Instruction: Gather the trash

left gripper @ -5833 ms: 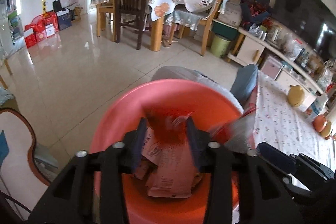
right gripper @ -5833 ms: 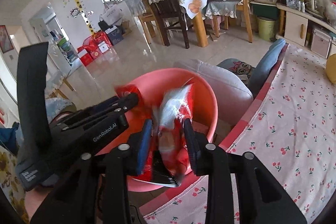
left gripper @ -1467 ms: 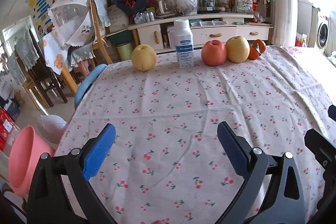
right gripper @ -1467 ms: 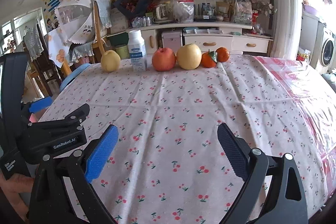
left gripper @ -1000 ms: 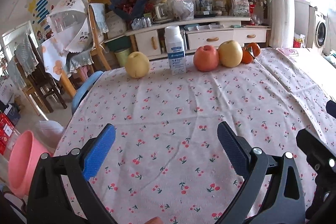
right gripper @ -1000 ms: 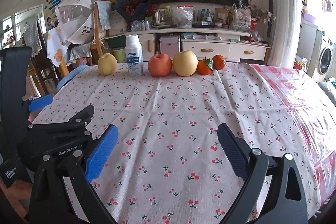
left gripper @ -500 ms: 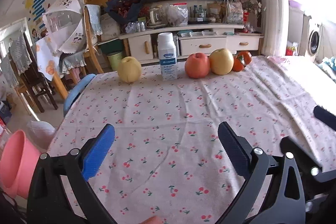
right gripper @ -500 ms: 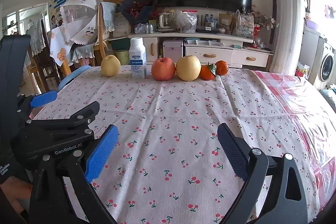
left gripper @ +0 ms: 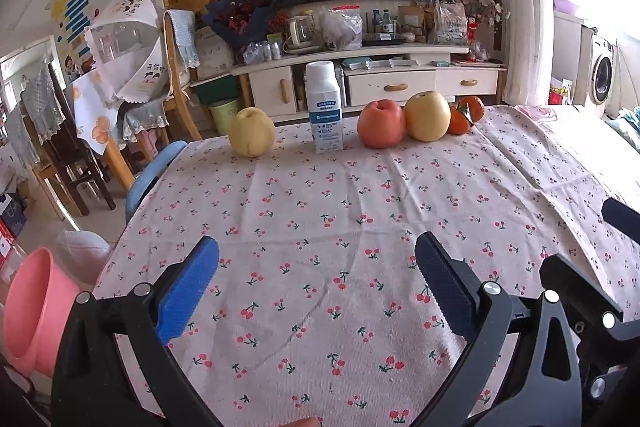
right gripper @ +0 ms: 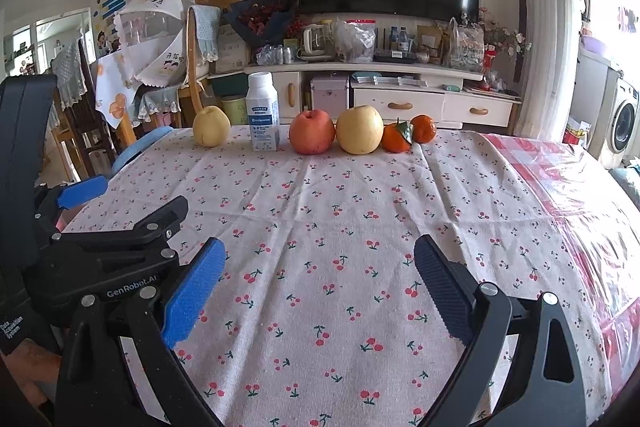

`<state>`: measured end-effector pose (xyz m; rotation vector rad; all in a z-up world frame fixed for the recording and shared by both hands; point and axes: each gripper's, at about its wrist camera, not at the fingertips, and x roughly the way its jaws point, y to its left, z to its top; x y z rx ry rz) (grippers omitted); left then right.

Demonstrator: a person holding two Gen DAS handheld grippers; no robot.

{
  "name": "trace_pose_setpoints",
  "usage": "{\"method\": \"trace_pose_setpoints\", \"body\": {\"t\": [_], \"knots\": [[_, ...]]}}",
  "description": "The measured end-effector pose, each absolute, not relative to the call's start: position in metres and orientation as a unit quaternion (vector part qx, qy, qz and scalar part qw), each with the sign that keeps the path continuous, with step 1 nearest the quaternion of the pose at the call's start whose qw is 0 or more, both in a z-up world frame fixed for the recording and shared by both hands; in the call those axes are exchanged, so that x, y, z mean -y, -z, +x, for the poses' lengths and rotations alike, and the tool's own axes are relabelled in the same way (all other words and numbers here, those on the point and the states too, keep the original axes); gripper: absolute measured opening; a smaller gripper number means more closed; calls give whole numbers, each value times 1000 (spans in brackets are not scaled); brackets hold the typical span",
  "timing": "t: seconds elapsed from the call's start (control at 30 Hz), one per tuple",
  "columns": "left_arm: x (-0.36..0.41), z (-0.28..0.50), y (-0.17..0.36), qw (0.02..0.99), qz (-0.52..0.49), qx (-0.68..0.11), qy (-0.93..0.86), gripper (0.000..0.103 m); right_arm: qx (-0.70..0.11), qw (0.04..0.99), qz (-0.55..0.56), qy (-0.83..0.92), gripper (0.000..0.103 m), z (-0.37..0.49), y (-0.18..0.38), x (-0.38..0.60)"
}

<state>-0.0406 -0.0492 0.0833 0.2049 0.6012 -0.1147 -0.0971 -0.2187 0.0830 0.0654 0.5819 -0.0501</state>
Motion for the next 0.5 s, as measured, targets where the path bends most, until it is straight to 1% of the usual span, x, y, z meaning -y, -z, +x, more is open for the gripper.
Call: {"method": "trace_pose_setpoints", "body": {"t": [0.5], "knots": [[50,-40,-82,948,102,-296,59,99,-286,957,31,25,94,-98,-83,218]]}}
